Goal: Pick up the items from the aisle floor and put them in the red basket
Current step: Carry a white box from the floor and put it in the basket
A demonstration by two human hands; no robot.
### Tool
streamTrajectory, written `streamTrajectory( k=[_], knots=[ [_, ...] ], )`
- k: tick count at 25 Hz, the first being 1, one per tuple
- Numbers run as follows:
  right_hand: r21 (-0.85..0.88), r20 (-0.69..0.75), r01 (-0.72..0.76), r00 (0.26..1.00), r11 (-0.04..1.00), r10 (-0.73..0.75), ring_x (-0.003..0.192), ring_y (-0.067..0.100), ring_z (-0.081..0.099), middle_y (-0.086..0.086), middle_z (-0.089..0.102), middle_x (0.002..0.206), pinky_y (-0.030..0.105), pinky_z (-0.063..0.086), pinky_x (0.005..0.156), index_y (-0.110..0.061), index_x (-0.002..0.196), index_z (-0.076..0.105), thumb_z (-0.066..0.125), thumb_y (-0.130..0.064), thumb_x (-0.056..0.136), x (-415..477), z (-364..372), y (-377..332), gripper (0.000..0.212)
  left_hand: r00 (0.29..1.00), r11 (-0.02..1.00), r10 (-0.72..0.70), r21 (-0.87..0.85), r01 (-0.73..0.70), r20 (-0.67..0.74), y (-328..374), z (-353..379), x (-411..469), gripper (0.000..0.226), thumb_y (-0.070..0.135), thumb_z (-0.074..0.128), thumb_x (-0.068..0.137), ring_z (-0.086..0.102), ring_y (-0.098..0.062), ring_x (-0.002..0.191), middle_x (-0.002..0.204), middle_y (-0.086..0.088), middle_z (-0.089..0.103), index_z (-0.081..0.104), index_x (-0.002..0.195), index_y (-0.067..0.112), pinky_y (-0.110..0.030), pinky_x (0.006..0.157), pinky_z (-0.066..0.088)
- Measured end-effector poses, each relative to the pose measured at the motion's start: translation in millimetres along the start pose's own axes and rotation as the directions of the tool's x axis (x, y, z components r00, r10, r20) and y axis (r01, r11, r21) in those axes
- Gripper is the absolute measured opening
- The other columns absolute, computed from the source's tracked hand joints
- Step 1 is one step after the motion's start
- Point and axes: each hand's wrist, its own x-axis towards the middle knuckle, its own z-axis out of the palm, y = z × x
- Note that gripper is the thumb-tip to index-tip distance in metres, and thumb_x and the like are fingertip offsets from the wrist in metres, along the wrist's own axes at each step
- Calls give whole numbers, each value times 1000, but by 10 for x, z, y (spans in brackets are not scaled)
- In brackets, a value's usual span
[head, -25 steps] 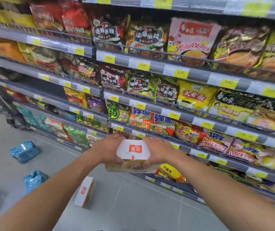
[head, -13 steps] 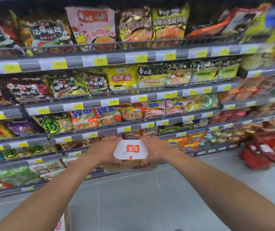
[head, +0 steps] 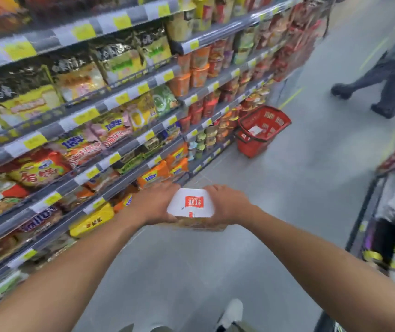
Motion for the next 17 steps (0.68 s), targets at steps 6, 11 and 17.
streamTrajectory(
  k=[6, 11, 17],
  knots=[
    [83, -38, -216, 975, 973, 220, 128, 23, 52, -4, 53, 142, 43, 51, 95, -29, 147, 36, 74, -73, 71, -807, 122, 1522, 95, 969, 969, 236, 54, -240, 66, 1452, 123, 1060, 83, 60, 75, 69, 49, -24, 126, 135, 0, 51, 42, 137, 26, -43, 94, 50],
    [151, -74, -376, 918, 914, 389, 128, 23, 51, -5, 53, 141, 44, 51, 90, -28, 144, 36, 71, -79, 69, -1441, 207, 2589, 97, 913, 909, 396, 99, -405, 93, 2623, 129, 1762, 77, 58, 77, 67, 53, -26, 120, 127, -1, 53, 44, 129, 26, -47, 89, 53],
    [223, -64, -497, 851, 839, 521, 125, 24, 53, -4, 53, 137, 47, 53, 90, -30, 143, 36, 71, -78, 69, -1831, 296, 3369, 95, 849, 842, 511, 122, -526, 137, 3496, 156, 2352, 83, 63, 72, 67, 49, -24, 124, 133, 0, 51, 42, 136, 27, -47, 90, 53]
  ],
)
